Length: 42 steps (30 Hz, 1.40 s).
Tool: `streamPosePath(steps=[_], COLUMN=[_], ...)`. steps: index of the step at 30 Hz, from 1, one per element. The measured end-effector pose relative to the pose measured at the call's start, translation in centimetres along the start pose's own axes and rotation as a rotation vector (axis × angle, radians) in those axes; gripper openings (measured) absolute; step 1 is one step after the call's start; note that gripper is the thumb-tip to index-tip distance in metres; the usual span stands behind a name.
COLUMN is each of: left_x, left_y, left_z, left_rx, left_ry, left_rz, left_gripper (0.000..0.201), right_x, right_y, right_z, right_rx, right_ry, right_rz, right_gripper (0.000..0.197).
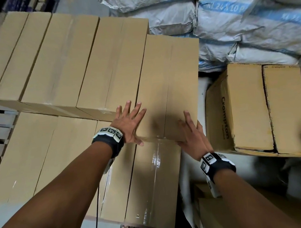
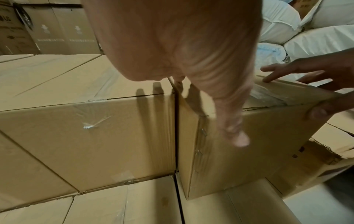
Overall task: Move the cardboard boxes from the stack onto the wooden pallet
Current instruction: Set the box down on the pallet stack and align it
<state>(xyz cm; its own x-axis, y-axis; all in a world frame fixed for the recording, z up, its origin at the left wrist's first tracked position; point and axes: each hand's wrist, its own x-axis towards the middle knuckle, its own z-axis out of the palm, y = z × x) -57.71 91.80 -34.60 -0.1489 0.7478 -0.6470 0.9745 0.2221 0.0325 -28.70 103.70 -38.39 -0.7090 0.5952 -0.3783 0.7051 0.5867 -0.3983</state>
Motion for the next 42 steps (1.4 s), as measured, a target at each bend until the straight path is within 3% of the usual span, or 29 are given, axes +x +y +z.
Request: streamPosePath(steps=[4, 10, 15, 20, 42], left_x=[1.4, 2.4, 3.0, 3.3, 2.6], left_y=[-0.8, -1.7, -2.3, -2.2, -1.8], left_z=[-1.1, -1.8, -1.3, -1.7, -2.5], left_rx=[0.001, 0.085, -0.066, -0.102, -0.092], left_ry=[-0.020, 0.114, 0.200, 0.242, 0.282], left_rz=[-0.032, -0.078, -0.070, -0.164, -0.148], left_gripper=[0.134, 0.108, 0.101, 0.092, 0.079], right_x=[3.3, 5.2, 5.8, 6.8, 7.4], right_y=[1.3, 1.5, 1.6, 1.4, 2.1], right_z=[-0.4, -1.9, -2.4, -3.0, -2.7], right_rx=[-0.077, -0.023, -0.005, 0.005, -0.014], right_ry=[0.001, -0.036, -0.039, -0.033, 0.037], right_rz=[-0.034, 0.018, 0.040, 0.055, 0.001], right_gripper=[0.097, 0.094, 0.092, 0.090, 0.083])
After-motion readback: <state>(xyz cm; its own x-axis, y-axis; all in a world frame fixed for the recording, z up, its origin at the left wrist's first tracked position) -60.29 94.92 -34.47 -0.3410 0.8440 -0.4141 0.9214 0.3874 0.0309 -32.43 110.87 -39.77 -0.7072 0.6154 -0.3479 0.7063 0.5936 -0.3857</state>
